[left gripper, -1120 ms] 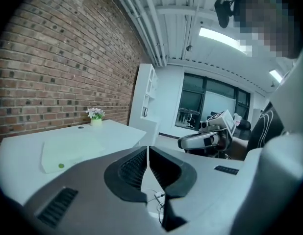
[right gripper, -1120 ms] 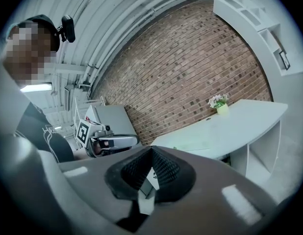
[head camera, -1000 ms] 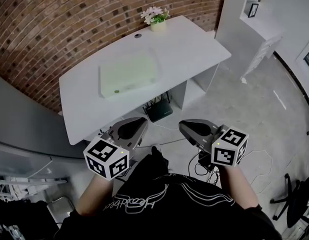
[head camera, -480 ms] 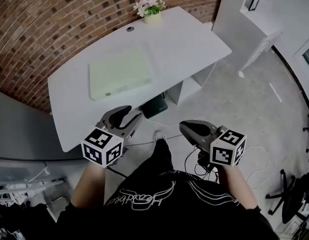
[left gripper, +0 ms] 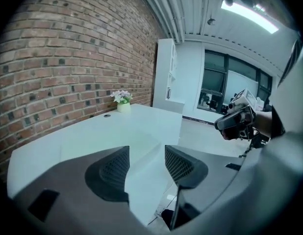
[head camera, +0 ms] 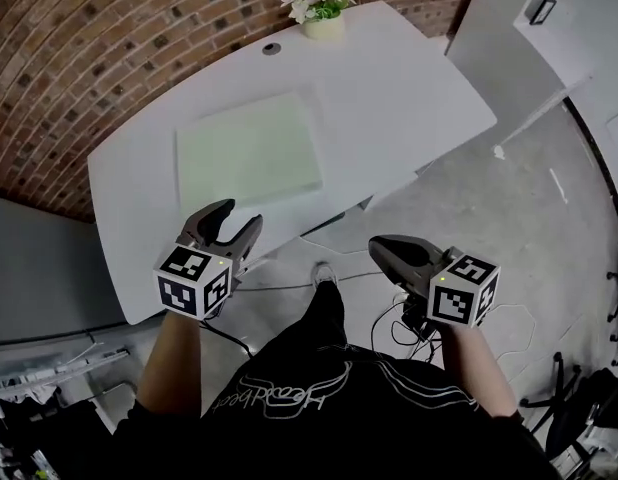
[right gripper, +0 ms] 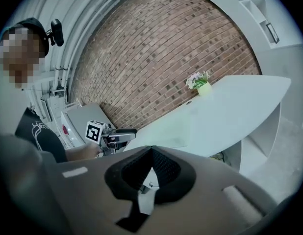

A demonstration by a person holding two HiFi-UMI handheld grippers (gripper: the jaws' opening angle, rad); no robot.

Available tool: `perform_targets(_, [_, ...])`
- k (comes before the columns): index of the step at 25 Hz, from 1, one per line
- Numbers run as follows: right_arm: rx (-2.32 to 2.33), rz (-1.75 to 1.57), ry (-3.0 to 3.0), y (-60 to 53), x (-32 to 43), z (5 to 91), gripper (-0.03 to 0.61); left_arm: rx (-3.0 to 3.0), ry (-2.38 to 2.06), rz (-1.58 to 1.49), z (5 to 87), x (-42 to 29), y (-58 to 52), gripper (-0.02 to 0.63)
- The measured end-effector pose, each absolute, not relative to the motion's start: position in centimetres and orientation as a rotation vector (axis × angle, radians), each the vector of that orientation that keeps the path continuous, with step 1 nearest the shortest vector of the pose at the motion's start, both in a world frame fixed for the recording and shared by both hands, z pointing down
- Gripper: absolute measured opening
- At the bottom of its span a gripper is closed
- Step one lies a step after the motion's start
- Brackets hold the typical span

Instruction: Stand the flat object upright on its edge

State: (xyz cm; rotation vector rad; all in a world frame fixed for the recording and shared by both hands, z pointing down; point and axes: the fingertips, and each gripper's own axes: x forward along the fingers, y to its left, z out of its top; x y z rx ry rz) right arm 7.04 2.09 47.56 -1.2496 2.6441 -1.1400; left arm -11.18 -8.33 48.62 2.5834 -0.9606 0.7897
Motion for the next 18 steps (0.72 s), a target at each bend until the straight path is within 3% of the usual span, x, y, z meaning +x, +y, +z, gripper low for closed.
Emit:
perform_targets(13, [-1.225, -1.235, 2.772, -11.9, 5.1, 50.9, 0.006, 2.252, -1.162, 0.695, 54.2, -20.8, -16.5, 0.207])
perform_targets(18, [-1.186, -1.322, 2.792, -14.9, 4.3, 52.8, 0.006, 2.228, -1.237, 0.727, 54.9, -23.4, -18.6, 0.269])
